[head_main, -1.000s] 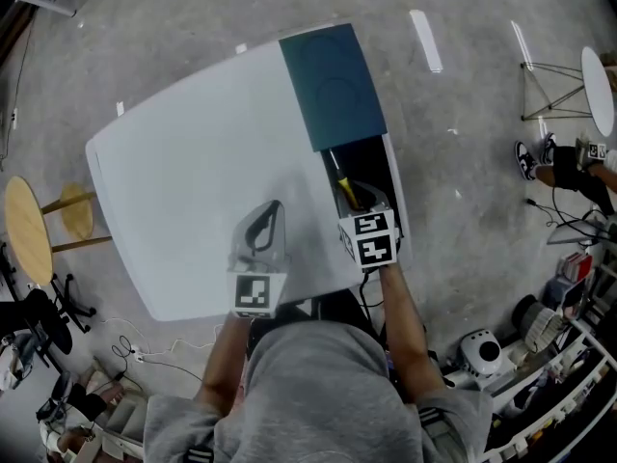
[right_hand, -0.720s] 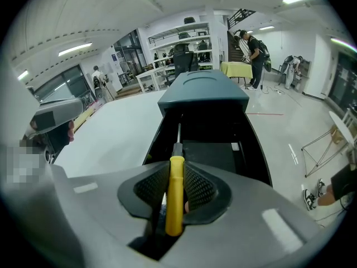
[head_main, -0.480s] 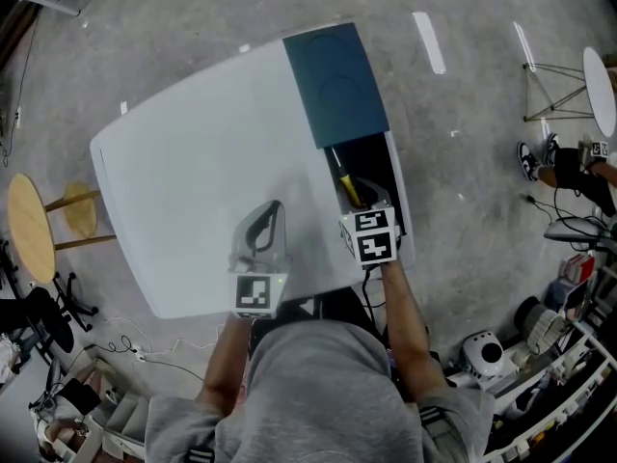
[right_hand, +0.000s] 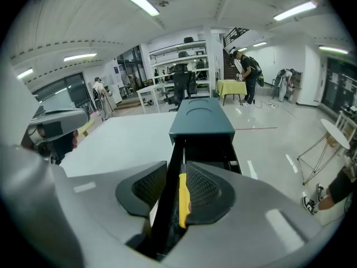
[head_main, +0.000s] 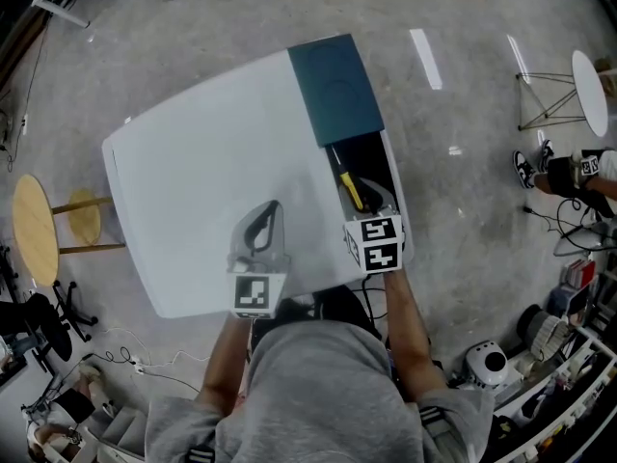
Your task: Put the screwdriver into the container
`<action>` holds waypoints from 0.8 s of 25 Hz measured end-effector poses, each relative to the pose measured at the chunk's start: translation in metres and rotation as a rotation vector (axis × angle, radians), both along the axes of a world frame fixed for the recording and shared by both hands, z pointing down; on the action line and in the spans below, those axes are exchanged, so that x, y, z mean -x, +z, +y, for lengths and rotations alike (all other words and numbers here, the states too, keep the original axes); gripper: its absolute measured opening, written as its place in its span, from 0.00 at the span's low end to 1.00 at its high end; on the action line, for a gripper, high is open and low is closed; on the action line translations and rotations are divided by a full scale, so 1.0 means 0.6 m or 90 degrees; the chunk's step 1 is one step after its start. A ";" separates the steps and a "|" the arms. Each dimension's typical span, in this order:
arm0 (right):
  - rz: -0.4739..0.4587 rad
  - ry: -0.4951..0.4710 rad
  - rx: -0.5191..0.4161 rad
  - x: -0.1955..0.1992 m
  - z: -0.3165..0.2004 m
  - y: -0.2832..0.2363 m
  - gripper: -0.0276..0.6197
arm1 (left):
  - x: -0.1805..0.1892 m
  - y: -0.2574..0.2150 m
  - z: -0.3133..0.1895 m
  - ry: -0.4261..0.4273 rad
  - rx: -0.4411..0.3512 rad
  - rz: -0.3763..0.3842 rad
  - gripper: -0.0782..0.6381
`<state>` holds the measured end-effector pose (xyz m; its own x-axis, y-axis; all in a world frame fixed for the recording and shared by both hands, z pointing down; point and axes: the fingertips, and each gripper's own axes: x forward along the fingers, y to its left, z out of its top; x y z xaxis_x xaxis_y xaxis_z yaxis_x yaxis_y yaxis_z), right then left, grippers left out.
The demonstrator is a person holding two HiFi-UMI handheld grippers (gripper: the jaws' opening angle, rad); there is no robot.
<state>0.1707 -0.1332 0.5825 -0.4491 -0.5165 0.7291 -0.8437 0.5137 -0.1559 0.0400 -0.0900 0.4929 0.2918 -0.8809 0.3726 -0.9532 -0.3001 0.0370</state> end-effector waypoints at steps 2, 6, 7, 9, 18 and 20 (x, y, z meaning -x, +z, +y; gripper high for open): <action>-0.009 0.002 -0.028 -0.001 0.003 -0.032 0.21 | -0.003 -0.020 0.005 0.002 -0.019 -0.001 0.13; -0.028 0.004 -0.085 0.000 0.011 -0.099 0.19 | -0.004 -0.063 0.012 -0.002 -0.048 -0.006 0.13; -0.032 0.004 -0.100 0.000 0.013 -0.115 0.19 | -0.005 -0.073 0.015 -0.001 -0.058 -0.010 0.13; -0.044 0.006 -0.131 -0.001 0.019 -0.146 0.18 | -0.006 -0.093 0.021 0.001 -0.079 -0.014 0.13; -0.086 -0.020 -0.228 0.016 0.071 -0.244 0.16 | 0.009 -0.168 0.071 -0.041 -0.138 -0.009 0.13; -0.096 -0.031 -0.241 0.027 0.086 -0.258 0.15 | 0.013 -0.183 0.083 -0.045 -0.151 -0.012 0.13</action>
